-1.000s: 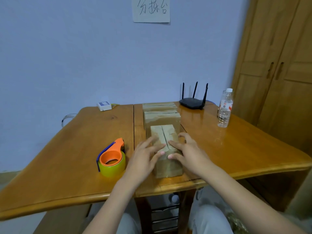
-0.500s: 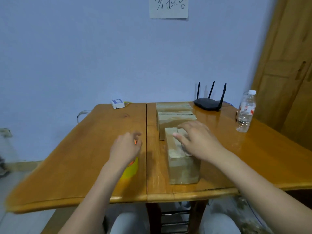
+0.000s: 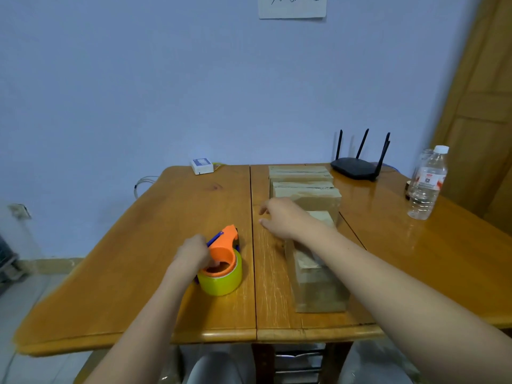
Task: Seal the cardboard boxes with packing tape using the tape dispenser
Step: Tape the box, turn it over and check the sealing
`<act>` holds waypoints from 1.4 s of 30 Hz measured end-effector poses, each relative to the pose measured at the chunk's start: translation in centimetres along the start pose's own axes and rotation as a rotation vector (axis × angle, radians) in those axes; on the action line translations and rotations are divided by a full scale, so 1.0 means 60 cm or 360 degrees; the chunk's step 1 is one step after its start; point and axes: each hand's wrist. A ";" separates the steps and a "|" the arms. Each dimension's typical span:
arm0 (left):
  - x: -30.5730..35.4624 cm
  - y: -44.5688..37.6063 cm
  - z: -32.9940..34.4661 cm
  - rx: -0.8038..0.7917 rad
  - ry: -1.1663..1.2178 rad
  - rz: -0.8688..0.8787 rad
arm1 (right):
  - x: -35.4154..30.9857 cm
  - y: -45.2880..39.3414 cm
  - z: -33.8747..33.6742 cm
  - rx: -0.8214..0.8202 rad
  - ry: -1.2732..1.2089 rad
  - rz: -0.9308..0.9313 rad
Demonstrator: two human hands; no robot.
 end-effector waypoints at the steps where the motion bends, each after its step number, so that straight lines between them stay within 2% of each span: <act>1: 0.000 -0.001 -0.003 0.0007 0.0051 0.0037 | 0.002 0.004 -0.003 0.0034 -0.0040 -0.0027; 5: 0.010 0.025 -0.033 0.0045 0.0531 0.0291 | 0.005 0.033 -0.036 0.0210 -0.0402 -0.0135; 7: 0.019 0.050 -0.058 -0.0022 0.0700 0.0456 | 0.002 0.050 -0.064 0.0279 -0.0545 -0.0192; 11: 0.029 0.071 -0.085 -0.0204 0.0567 0.0754 | 0.003 0.063 -0.112 0.0276 -0.0577 -0.0266; 16: 0.047 0.073 -0.076 -0.0305 0.0561 0.0897 | 0.017 0.065 -0.114 0.0220 -0.0476 -0.0282; 20: 0.047 0.077 -0.072 -0.0414 0.0536 0.1005 | 0.031 0.070 -0.102 0.0247 -0.0541 -0.0228; 23: 0.047 0.081 -0.073 -0.0454 0.0567 0.1055 | 0.040 0.074 -0.098 0.0231 -0.0627 -0.0239; 31: 0.052 0.083 -0.087 -0.0661 0.0441 0.1045 | 0.053 0.098 -0.106 -0.0012 -0.0785 -0.0285; 38: 0.066 0.086 -0.093 -0.0875 0.0304 0.1029 | 0.058 0.109 -0.110 0.0020 -0.0854 -0.0288; 42: 0.075 0.088 -0.099 -0.0906 0.0245 0.1051 | 0.069 0.113 -0.119 0.0027 -0.0878 -0.0276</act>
Point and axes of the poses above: each hand's wrist, its own y-axis away from the middle knuckle, its own z-axis out of the palm, x = y × z, and after that the axes turned 5 degrees about -x, right-handed
